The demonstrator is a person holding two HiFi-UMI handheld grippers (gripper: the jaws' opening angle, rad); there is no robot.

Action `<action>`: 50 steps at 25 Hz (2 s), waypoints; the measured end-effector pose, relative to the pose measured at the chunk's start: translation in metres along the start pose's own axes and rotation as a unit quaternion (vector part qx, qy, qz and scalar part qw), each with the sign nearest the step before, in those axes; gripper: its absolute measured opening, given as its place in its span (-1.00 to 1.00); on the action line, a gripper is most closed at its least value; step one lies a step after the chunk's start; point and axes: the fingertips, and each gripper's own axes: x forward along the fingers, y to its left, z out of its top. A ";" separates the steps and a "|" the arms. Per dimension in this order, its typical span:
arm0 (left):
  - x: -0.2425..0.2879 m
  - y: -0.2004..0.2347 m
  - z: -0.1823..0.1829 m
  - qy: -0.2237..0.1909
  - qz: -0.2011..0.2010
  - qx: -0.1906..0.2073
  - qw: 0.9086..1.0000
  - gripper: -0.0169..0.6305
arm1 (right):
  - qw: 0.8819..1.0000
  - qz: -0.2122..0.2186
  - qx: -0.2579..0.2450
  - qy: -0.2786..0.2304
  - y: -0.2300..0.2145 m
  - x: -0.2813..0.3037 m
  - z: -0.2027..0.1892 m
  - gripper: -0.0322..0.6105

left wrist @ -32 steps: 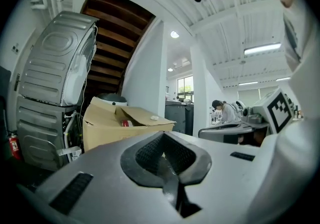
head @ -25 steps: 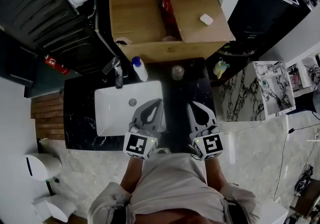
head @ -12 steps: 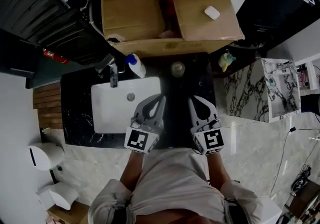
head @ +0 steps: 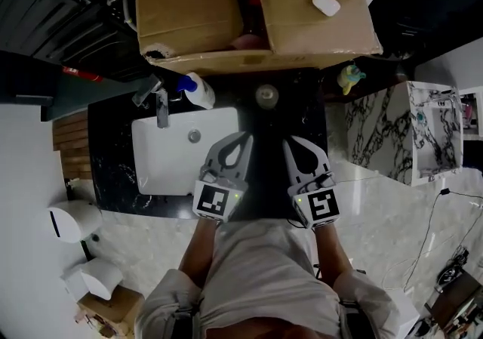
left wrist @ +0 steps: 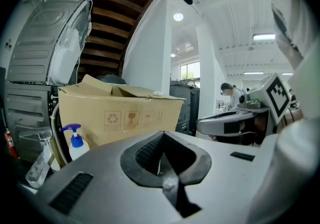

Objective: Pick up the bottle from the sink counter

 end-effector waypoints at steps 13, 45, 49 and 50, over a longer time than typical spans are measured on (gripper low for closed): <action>0.042 0.010 -0.049 0.044 0.013 0.064 0.997 -0.95 | 1.000 0.008 0.014 0.002 -0.020 0.024 -0.037 -0.90; 0.092 0.030 -0.110 0.080 -0.046 0.029 0.995 -0.94 | 0.997 -0.046 0.013 0.060 -0.019 0.056 -0.090 -0.90; 0.095 0.032 -0.114 0.084 -0.048 0.029 0.995 -0.94 | 0.997 -0.045 0.016 0.065 -0.019 0.058 -0.095 -0.90; 0.096 0.032 -0.114 0.085 -0.048 0.028 0.995 -0.94 | 0.997 -0.045 0.016 0.065 -0.020 0.059 -0.095 -0.90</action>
